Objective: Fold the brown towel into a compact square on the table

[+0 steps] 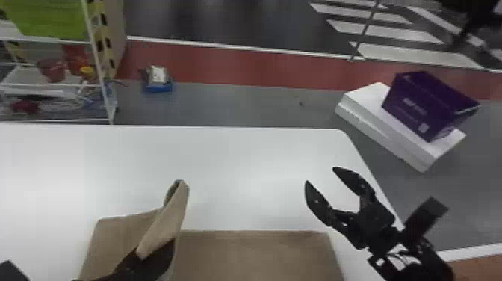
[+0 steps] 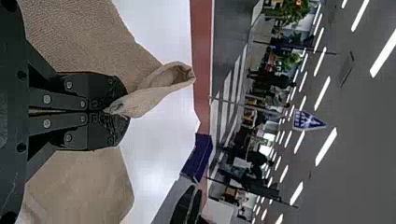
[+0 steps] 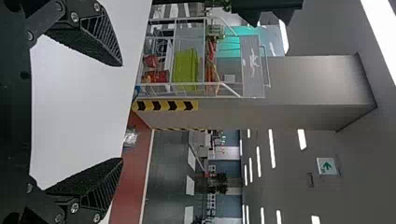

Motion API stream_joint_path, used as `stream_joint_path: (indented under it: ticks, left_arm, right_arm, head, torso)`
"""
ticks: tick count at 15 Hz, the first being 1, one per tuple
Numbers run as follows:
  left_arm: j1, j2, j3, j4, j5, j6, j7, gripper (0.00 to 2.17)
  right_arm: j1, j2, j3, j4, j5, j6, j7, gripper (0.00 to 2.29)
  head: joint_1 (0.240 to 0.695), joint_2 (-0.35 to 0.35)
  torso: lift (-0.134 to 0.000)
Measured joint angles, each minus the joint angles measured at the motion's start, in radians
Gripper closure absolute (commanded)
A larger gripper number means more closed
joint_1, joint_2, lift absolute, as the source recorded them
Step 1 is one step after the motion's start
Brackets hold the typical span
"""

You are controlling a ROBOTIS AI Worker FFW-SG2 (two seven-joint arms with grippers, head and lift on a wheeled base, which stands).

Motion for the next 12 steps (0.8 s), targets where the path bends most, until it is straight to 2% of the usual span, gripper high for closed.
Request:
stream_joint_path:
  ticks: [1,2,3,9,12]
  left_arm:
    - [0.003,0.0,-0.019,0.008,-0.01,0.0,0.0,1.2]
    - [0.005,0.0,-0.038,0.019,-0.017,-0.001,-0.003,0.4]
    - [0.006,0.0,-0.061,0.033,-0.021,-0.008,-0.003,0.0]
    - [-0.013,0.0,-0.18,0.088,-0.078,-0.079,0.002,0.03]
    - [-0.019,0.0,-0.189,0.087,-0.096,-0.082,0.001,0.03]
  right_arm:
    - [-0.004,-0.003,-0.006,0.007,-0.004,0.001,0.0,0.18]
    - [-0.011,-0.006,-0.013,0.016,-0.007,0.002,0.0,0.18]
    - [-0.018,-0.007,-0.017,0.026,-0.009,0.003,0.001,0.18]
    - [-0.029,-0.009,-0.02,0.043,-0.021,0.012,0.01,0.18]
    - [-0.017,-0.009,-0.005,0.023,-0.023,0.054,0.027,0.17]
  head:
    - [0.695,-0.319]
    - [0.695,-0.336]
    - [0.695,-0.35]
    - [0.695,-0.35]
    - [0.695,-0.35]
  torso:
    - [-0.124]
    - [-0.124]
    - [-0.124]
    - [-0.124]
    - [-0.124]
